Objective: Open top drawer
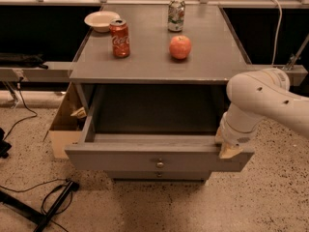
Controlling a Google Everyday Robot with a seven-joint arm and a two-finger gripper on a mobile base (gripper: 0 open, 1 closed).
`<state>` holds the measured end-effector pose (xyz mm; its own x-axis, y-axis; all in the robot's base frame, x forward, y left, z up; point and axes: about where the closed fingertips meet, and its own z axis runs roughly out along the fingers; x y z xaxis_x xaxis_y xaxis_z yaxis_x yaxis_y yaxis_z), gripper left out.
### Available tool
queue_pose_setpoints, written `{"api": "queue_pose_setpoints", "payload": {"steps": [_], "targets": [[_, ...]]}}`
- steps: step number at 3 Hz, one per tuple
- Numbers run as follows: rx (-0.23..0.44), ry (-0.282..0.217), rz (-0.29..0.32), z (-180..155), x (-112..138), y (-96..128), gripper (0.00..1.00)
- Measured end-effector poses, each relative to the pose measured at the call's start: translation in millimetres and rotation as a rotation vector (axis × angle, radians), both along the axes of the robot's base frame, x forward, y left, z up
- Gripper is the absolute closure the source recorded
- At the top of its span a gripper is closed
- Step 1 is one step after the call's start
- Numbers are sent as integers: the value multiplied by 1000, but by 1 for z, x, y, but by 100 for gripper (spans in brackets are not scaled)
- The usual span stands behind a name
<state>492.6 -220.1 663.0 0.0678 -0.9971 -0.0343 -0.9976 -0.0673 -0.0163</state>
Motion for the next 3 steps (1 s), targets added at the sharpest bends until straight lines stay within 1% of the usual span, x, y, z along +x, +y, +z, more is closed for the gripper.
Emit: {"api": "queue_pose_setpoints", "payload": {"steps": [1,3], "targets": [[2,2,3,0,-2,0,100],[20,15,38,5,-20,-6,100]]}}
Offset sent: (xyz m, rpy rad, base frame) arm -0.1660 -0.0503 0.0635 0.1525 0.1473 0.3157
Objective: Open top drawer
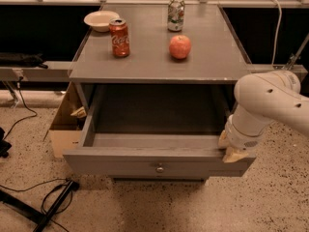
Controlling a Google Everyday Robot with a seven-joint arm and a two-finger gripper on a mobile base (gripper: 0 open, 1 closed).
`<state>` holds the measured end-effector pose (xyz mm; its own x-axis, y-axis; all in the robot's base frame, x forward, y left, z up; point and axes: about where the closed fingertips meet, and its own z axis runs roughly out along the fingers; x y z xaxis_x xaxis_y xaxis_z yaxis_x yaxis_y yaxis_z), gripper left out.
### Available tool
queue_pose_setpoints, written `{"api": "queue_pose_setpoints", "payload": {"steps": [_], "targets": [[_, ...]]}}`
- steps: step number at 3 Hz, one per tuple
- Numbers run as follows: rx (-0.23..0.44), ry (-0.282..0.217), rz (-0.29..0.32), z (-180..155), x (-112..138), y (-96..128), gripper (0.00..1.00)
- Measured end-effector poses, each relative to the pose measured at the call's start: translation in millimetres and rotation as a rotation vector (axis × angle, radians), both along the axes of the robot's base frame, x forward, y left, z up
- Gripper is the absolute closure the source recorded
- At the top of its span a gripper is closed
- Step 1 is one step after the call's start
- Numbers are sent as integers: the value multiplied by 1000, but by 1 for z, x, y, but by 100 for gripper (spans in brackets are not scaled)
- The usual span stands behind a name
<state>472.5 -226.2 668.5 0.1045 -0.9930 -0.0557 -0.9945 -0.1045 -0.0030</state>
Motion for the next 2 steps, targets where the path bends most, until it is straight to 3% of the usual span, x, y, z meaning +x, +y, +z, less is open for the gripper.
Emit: {"api": "queue_pose_setpoints", "payload": {"steps": [1,2], "targets": [[0,0,0,0,0,0,86],[0,0,0,0,0,0,62]]}}
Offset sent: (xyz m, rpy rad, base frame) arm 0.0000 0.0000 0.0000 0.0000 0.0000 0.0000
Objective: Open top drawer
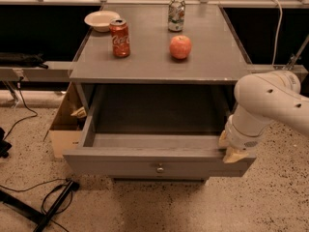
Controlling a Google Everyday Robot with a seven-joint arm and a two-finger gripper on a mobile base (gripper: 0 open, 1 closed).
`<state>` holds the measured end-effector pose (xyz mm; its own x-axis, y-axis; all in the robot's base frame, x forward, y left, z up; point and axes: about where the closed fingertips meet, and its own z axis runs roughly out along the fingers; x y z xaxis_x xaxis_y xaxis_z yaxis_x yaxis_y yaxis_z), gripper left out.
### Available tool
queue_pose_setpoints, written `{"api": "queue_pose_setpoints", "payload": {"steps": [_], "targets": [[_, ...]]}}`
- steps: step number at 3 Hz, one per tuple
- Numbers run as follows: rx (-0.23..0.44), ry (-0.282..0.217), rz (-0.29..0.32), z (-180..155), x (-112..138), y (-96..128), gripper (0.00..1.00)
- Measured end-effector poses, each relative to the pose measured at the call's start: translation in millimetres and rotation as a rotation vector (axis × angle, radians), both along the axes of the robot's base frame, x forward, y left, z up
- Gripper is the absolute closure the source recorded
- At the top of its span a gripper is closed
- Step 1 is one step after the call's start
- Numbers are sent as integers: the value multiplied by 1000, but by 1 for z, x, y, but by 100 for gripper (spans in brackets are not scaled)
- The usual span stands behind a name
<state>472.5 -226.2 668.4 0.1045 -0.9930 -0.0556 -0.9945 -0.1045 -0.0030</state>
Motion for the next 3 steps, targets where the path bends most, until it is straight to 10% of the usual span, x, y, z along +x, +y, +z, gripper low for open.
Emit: {"api": "queue_pose_setpoints", "payload": {"steps": [3], "targets": [[0,0,0,0,0,0,0]]}}
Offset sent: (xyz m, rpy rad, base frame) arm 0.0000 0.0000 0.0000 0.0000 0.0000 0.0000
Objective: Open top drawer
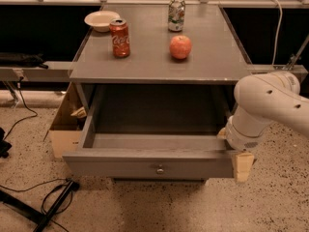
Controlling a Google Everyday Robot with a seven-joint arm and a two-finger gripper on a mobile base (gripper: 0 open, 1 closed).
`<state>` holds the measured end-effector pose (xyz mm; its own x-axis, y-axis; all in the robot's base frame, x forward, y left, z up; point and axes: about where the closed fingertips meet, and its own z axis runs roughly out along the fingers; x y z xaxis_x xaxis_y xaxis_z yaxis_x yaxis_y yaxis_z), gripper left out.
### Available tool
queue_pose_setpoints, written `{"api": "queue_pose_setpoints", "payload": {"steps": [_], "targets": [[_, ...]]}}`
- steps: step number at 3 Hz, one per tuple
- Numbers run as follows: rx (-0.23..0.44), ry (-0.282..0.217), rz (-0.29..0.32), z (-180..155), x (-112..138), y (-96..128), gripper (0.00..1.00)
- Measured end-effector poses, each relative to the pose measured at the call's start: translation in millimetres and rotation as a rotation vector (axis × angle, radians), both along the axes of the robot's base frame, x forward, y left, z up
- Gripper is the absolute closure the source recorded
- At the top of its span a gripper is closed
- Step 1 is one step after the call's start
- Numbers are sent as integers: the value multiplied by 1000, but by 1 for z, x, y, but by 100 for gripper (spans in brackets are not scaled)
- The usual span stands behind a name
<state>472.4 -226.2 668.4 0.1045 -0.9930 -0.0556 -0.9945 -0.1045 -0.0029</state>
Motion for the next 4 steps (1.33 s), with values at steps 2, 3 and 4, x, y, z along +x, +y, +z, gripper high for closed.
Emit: {"api": "queue_pose_setpoints", "payload": {"steps": [2,3,4], "targets": [[-10,20,9,-4,-7,1,0],[-28,136,28,-23,-41,15,26],[-41,196,29,-25,-60,20,50]]}}
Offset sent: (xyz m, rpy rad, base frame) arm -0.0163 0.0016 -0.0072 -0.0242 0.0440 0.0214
